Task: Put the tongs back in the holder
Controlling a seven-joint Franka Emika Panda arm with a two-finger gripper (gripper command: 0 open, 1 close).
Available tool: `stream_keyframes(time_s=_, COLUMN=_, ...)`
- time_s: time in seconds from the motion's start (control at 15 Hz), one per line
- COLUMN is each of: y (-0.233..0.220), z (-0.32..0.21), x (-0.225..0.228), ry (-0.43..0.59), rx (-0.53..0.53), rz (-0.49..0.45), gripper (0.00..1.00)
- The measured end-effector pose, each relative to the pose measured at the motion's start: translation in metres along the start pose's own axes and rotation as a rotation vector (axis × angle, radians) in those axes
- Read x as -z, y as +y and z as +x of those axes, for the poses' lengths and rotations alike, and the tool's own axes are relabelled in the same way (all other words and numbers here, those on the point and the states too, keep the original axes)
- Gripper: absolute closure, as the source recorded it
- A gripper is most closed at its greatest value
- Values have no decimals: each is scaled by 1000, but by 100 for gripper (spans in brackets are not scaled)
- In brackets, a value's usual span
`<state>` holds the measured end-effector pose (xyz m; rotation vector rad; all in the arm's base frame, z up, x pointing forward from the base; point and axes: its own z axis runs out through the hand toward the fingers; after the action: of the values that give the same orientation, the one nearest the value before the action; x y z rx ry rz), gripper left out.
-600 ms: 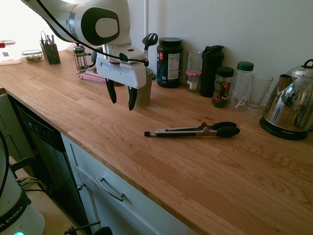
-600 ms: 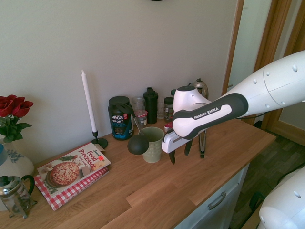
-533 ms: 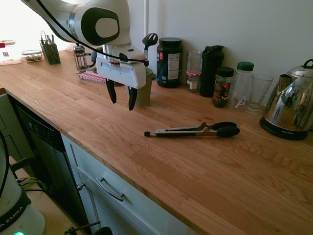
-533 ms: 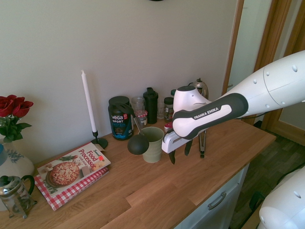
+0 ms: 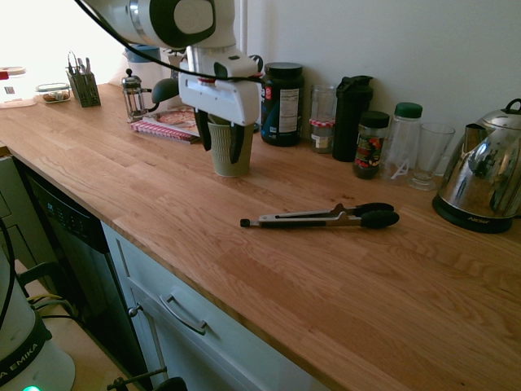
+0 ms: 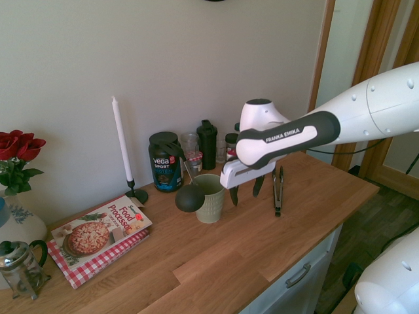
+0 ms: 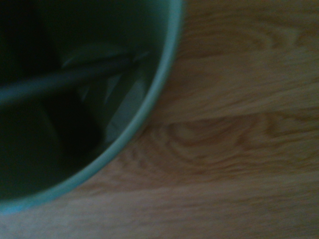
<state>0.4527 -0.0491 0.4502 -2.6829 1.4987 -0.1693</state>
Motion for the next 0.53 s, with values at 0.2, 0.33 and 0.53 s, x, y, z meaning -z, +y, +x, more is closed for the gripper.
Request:
stream_keyframes(time_s=0.2, y=25, z=71, x=19, ry=29, rx=-203, rz=32, gripper=0)
stream_keyframes(time_s=0.33, y=44, z=115, x=16, ry=38, rx=-300, rz=36, gripper=0)
stream_keyframes(time_s=0.53, y=77, z=164, x=-8, ry=39, rx=-402, rz=19, gripper=0)
